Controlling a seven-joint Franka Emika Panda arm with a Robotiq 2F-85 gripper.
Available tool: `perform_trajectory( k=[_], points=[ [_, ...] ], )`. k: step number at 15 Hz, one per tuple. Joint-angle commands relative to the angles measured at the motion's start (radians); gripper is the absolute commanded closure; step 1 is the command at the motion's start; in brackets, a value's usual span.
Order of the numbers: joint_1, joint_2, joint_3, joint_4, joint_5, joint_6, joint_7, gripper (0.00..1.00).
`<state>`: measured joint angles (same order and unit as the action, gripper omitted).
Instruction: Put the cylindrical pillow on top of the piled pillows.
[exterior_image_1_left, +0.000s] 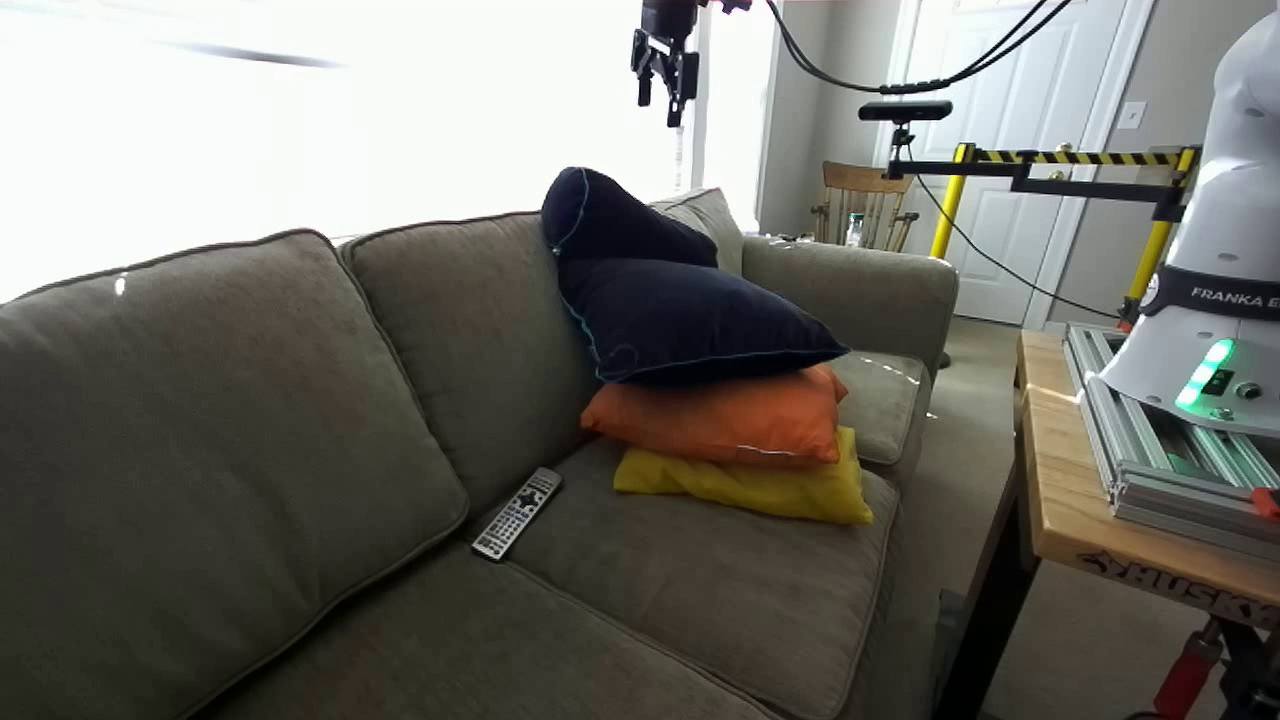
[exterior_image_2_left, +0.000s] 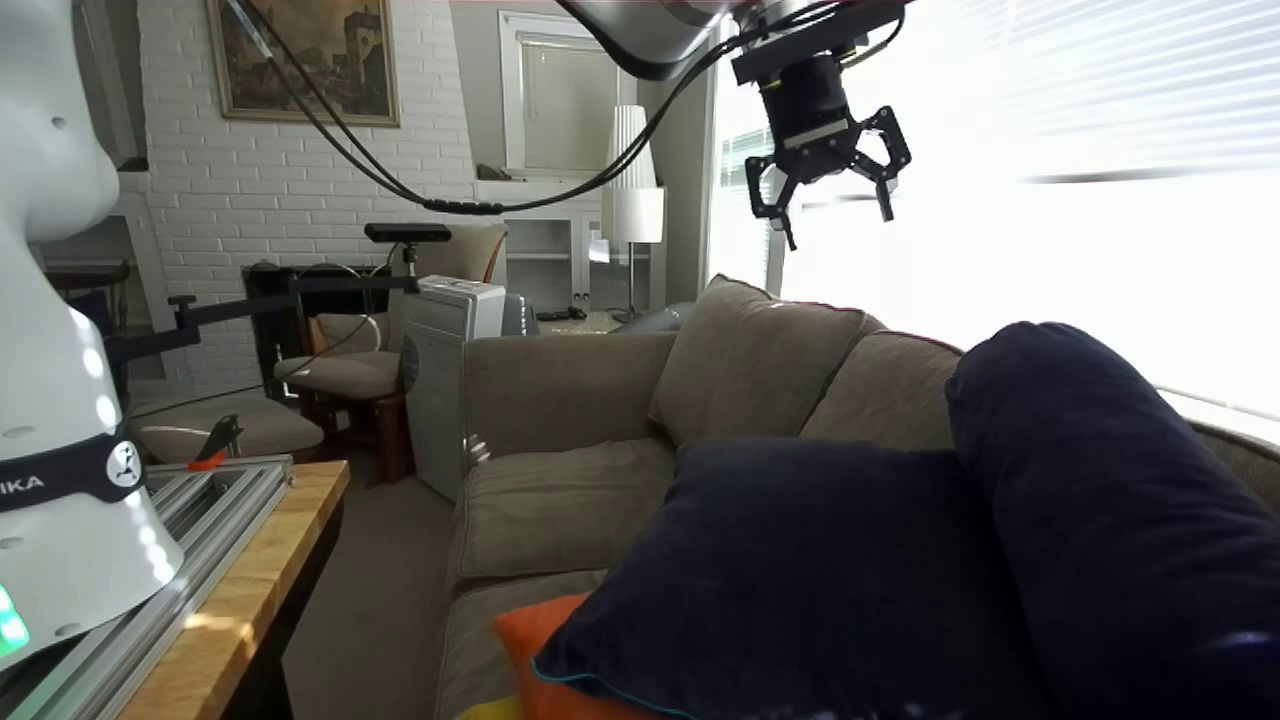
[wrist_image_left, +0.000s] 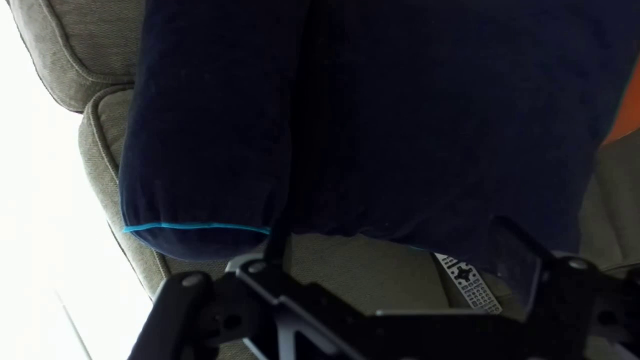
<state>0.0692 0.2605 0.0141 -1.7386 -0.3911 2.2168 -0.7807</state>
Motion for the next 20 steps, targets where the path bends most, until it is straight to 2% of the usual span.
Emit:
perform_trajectory(
  k=[1,6,10,13,15,20],
  points=[
    [0.031,0.018,-0.021,0.02,-0.133,-0.01,0.214,0.0],
    [0.044,-0.019,-0.018,-0.003,-0.207,-0.075,0.525,0.0],
    [0.036,-0.032,-0.005,-0.008,-0.131,-0.187,0.686,0.0],
    [0.021,-0.051,0.005,-0.026,-0.024,-0.217,0.755,0.0],
    [0.013,-0.064,0.006,-0.04,0.049,-0.205,0.802,0.0],
    [0.006,-0.106,-0.002,-0.109,0.153,-0.054,0.948,0.0]
  ],
)
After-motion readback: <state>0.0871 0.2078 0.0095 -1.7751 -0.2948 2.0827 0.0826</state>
